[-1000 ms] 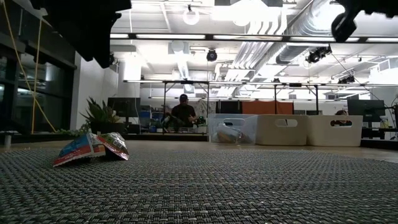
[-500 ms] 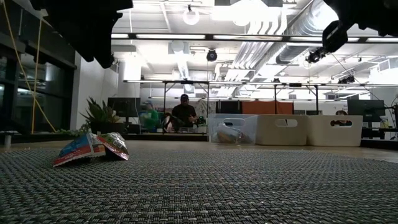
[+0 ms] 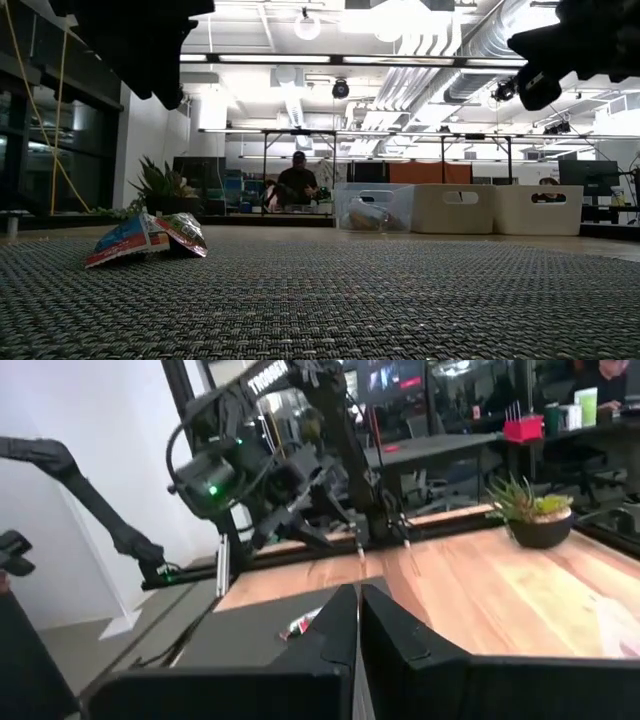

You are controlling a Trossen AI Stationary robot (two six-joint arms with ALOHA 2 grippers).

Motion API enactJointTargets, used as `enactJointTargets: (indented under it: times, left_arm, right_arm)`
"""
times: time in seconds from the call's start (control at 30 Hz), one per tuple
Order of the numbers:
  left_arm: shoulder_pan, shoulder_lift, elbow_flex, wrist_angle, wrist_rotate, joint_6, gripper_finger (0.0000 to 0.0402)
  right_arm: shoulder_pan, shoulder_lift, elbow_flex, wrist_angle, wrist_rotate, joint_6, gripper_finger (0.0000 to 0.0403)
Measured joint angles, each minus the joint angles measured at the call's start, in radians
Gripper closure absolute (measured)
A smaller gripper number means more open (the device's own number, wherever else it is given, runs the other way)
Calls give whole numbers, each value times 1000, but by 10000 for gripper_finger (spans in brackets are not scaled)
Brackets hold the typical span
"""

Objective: Pick and place Granola Bars by type
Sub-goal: Put the red granola bar into the gray bin

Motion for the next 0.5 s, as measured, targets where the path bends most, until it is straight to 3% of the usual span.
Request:
enactJointTargets:
  times: [0.33,0.5]
  left_arm:
    - [0,0,0,5,0,-5,149]
    - [0,0,0,5,0,-25,149]
  right_arm:
    - [0,-1,-3,-18,0,-40,403]
    - [0,-2,-100,150,4,-15,403]
